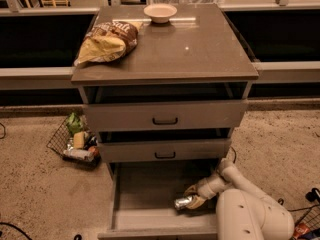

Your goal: Pick redbull can from bottom drawer and place on counter

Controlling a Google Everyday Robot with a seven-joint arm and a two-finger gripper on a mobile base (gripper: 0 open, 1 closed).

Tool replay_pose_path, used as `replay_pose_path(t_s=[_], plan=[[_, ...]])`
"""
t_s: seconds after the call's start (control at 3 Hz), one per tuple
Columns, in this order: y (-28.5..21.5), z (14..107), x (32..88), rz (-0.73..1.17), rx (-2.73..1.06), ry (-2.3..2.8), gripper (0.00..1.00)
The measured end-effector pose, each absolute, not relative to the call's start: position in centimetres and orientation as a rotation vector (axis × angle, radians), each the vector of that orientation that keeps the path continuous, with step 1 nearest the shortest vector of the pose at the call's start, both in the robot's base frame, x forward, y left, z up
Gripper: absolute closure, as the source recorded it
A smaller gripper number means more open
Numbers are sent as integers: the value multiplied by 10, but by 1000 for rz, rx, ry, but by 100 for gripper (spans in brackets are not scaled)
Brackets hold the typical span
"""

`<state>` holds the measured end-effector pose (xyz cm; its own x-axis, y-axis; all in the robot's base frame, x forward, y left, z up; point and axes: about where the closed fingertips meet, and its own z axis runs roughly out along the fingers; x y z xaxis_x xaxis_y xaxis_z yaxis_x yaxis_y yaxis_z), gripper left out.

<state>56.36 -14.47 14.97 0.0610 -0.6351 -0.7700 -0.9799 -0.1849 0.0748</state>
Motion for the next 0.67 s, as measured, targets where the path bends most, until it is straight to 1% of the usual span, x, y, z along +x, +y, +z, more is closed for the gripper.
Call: replay_pose_path(t_s=[0.33, 0.67], plan=[[-174, 203, 567, 876, -1867, 1551, 100], [-184, 255, 562, 858, -1934, 1496, 100]])
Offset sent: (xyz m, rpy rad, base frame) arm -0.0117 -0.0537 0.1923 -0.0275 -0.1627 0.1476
